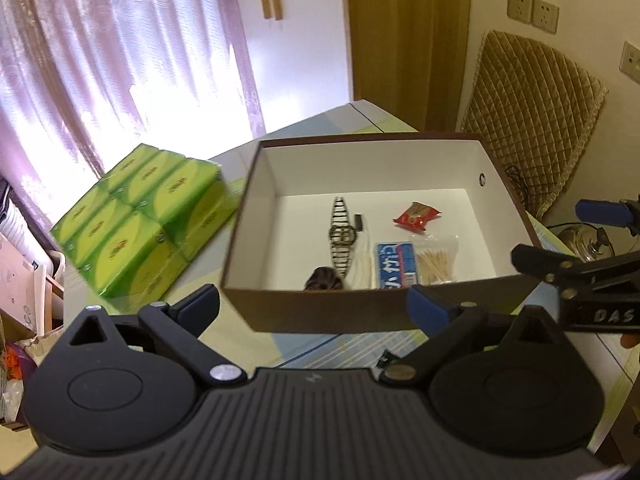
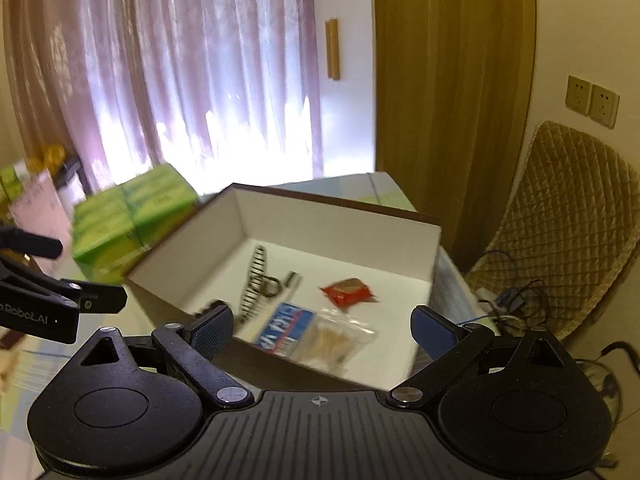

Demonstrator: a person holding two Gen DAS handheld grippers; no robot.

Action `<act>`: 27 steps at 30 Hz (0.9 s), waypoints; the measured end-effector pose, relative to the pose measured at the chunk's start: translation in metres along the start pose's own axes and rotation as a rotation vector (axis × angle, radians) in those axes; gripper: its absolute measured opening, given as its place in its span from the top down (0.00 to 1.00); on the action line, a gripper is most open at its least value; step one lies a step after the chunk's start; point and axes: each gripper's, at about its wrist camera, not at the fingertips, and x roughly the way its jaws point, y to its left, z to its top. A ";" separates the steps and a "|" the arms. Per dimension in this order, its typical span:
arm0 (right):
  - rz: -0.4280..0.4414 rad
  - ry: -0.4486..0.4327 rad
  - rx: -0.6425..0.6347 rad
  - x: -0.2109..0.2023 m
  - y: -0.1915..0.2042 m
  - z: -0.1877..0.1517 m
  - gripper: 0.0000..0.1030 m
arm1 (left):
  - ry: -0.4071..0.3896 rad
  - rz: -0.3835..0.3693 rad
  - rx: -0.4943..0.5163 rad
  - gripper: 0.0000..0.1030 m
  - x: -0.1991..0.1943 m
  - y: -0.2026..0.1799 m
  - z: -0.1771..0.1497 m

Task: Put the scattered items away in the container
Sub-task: 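Withdraw both tools from the box toward the white holder and green tube, then grasp the white plastic holder with the left gripper while the right gripper grasps the green tube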

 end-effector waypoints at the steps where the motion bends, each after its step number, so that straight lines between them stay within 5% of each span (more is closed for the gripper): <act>1: 0.003 -0.008 0.003 -0.003 0.003 -0.001 0.03 | -0.004 0.001 -0.005 0.04 -0.004 0.006 -0.005; 9: 0.042 -0.025 -0.016 -0.015 0.023 -0.029 0.03 | 0.008 -0.023 -0.043 0.04 -0.015 0.040 -0.054; 27: 0.094 0.327 -0.051 0.018 0.025 -0.113 0.03 | 0.206 -0.188 -0.074 0.20 0.031 0.016 -0.160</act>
